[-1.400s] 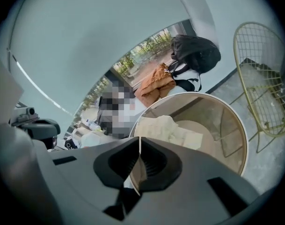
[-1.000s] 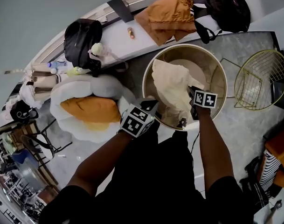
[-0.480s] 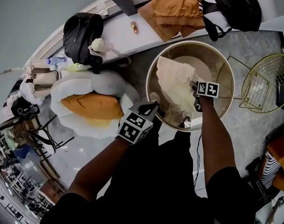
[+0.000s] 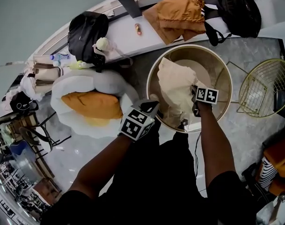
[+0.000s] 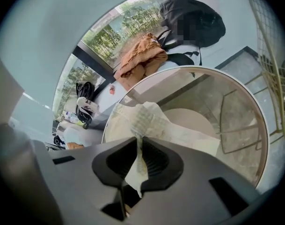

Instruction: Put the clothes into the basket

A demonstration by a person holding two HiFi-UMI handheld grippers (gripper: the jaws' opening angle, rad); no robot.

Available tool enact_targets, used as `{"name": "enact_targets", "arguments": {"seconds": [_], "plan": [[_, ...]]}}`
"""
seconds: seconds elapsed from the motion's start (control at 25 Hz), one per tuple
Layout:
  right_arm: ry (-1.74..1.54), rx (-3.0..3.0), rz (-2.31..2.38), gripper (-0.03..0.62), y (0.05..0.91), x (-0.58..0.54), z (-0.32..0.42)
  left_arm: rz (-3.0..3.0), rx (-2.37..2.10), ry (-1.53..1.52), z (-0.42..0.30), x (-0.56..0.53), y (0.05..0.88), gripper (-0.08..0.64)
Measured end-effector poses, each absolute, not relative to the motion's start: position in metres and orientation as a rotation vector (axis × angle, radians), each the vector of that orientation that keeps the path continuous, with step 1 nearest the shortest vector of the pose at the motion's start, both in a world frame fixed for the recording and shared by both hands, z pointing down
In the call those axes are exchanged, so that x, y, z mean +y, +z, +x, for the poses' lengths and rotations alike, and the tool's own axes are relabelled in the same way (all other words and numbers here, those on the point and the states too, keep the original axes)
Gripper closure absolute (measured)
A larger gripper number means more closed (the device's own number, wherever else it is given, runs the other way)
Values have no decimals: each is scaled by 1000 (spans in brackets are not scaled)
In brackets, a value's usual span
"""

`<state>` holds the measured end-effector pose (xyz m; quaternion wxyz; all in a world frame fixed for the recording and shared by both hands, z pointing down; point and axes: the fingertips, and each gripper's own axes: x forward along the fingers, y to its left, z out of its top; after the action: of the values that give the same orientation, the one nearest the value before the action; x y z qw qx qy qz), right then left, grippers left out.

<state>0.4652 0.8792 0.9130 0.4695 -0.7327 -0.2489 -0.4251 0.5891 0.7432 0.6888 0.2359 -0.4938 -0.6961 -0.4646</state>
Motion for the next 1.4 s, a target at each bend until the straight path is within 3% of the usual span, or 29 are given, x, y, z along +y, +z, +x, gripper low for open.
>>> {"name": "enact_targets", "arguments": {"seconds": [0.72,1.4], "plan": [[-684,-417,-2092,557,700,852,464,-1623,-1961,-1155,543,739,597,558],[-333,-160,-2313,565,504,818,396,-1981,-1976,-986,474,686,494,558]]}}
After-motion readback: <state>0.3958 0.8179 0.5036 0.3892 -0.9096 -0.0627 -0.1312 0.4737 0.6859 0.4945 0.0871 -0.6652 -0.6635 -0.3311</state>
